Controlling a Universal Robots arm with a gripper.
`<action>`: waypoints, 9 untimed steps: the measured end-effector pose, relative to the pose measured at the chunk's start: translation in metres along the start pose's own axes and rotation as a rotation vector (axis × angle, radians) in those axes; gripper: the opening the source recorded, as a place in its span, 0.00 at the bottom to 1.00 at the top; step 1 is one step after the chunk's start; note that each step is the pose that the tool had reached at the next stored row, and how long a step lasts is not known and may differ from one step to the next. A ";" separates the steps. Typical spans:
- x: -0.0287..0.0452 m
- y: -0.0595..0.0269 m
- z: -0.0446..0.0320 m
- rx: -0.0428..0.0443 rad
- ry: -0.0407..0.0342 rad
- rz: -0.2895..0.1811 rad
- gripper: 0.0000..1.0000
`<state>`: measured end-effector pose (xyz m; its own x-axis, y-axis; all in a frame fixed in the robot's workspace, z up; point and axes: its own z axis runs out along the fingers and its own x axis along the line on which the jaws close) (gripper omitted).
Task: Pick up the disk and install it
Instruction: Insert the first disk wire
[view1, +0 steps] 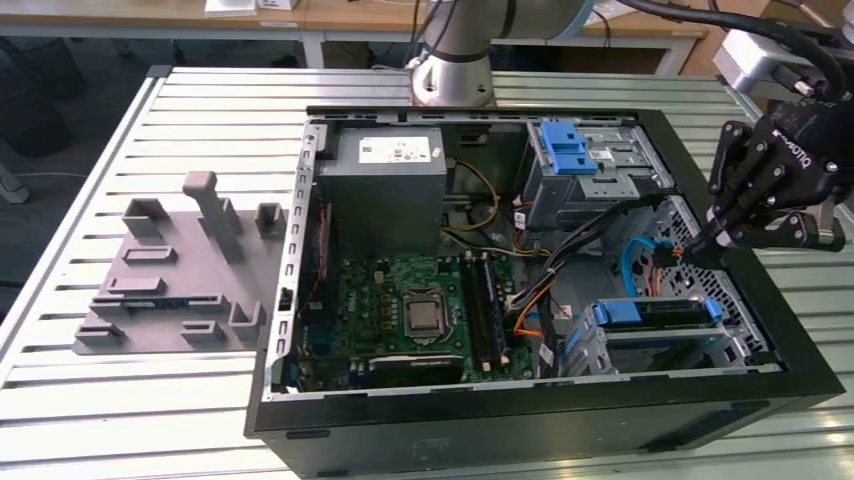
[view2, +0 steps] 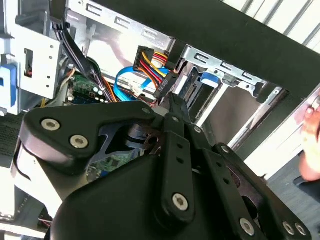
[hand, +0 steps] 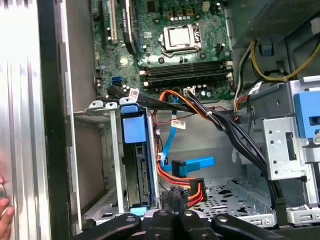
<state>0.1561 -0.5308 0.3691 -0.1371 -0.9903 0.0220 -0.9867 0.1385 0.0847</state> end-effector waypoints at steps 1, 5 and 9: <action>-0.0004 0.0000 0.0005 -0.0002 -0.0006 0.010 0.11; -0.0061 0.0005 0.0023 -0.0005 -0.0017 0.023 0.24; -0.0114 0.0009 0.0050 -0.0008 -0.0030 0.038 0.31</action>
<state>0.1563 -0.5195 0.3640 -0.1749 -0.9843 0.0222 -0.9807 0.1762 0.0846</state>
